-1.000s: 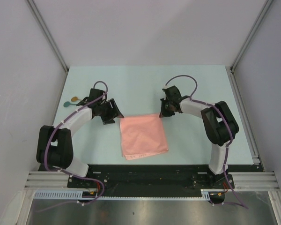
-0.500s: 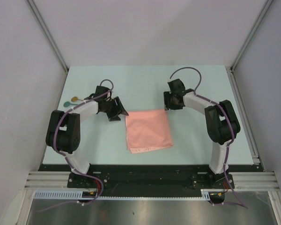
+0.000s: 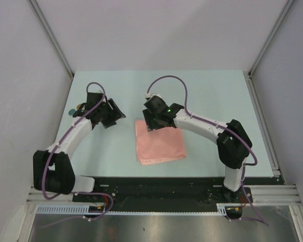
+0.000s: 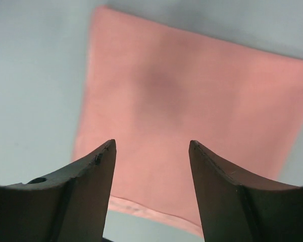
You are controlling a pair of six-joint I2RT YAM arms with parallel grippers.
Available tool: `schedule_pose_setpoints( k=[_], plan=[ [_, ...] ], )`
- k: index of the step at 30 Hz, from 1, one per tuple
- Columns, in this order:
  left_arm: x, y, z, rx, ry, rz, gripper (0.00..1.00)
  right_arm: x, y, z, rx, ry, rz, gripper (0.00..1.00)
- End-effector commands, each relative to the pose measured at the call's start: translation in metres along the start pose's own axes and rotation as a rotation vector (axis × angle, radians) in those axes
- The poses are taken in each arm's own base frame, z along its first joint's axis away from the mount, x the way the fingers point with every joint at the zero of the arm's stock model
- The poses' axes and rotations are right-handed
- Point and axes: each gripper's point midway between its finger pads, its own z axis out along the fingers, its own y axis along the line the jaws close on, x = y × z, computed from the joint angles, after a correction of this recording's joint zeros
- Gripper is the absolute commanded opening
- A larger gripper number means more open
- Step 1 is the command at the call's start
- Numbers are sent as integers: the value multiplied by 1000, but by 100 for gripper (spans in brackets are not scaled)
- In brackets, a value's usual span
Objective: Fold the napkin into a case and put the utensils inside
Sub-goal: Pick up the lower triangle-folded napkin from the center of the board.
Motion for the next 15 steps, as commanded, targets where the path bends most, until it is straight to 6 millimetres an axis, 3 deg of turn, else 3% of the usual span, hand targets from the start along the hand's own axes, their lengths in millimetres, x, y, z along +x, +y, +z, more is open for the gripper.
schedule_pose_setpoints(
  k=[1, 6, 9, 15],
  plan=[
    [-24, 10, -36, -55, -136, -19, 67, 10, 53, 3, 16, 13, 44, 64],
    [-48, 10, -80, -90, -268, -3, 69, 21, 94, 14, 8, 22, 102, 61],
    [-54, 13, -98, -114, -320, 0, 71, 41, 109, 29, 8, 68, 108, 62],
    [-45, 11, -105, -78, -314, 33, 72, 61, 128, 49, 31, 106, 93, 60]
  ],
)
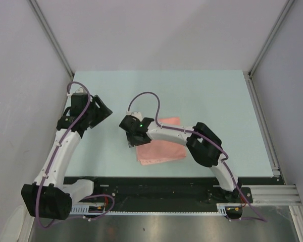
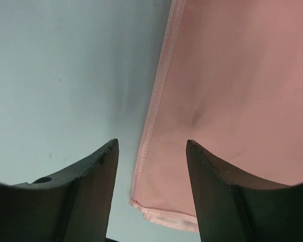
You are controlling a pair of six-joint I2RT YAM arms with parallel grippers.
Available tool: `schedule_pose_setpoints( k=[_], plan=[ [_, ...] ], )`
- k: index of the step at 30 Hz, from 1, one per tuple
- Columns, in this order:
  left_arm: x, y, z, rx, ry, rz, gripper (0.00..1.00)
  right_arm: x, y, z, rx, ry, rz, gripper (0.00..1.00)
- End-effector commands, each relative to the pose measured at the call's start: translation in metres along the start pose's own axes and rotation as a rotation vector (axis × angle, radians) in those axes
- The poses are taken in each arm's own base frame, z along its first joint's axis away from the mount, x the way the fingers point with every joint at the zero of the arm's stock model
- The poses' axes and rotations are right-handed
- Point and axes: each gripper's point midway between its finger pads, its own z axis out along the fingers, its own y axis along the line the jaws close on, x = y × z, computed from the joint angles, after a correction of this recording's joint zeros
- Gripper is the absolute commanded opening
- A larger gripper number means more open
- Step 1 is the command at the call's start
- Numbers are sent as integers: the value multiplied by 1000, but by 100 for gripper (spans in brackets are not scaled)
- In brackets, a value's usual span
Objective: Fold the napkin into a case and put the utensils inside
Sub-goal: Pick up the lower triangle-folded napkin from the center of the board.
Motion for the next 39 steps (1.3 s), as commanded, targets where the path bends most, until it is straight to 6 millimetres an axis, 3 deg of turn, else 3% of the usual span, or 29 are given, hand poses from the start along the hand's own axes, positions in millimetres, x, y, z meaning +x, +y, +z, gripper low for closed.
schedule_pose_setpoints(
  k=[1, 5, 7, 14, 17, 18, 21, 24, 27, 28, 31, 32, 34, 35, 36, 38, 39],
  plan=[
    [-3, -2, -12, 29, -15, 35, 72, -5, 13, 3, 32, -30, 41, 59],
    [10, -3, -9, 63, 28, 51, 72, 7, 9, 12, 75, -10, 33, 55],
    [14, -4, -10, 78, 39, 57, 72, 11, 6, 15, 98, -3, 35, 47],
    [15, -8, -12, 112, 35, 64, 72, 41, -15, 31, 202, 59, -2, 45],
    [17, -8, -9, 117, 41, 71, 73, 49, -22, 38, 229, 73, -13, 35],
    [18, -7, -8, 120, 45, 74, 73, 52, -26, 40, 238, 75, -16, 25],
    [28, -7, -1, 134, 87, 81, 75, 48, -24, 42, 220, 62, -23, 7],
    [40, -3, 9, 125, 146, 85, 75, 38, -16, 39, 178, 36, -37, 0],
    [52, -3, 20, 139, 208, 94, 75, 22, -11, 28, 134, 8, -41, 0],
    [59, -3, 24, 152, 234, 97, 75, 9, -7, 16, 104, -24, -30, 0],
    [73, -13, 37, 235, 300, 90, 75, 2, -10, 9, -2, -29, 15, 0],
    [77, -16, 39, 254, 322, 81, 75, -4, 0, -9, -104, -26, 39, 0],
    [89, -22, 49, 297, 390, 60, 75, -7, -6, -9, -196, -48, 85, 0],
    [94, -26, 51, 315, 418, 44, 75, -13, -1, -24, -274, -51, 104, 0],
    [99, -30, 53, 332, 444, 35, 76, -19, 0, -26, -308, -75, 118, 0],
    [107, -37, 63, 345, 477, 31, 77, -10, -5, -26, -377, -20, 144, 0],
    [110, -41, 65, 349, 489, 31, 78, -17, -1, -32, -423, -46, 155, 0]
  ],
)
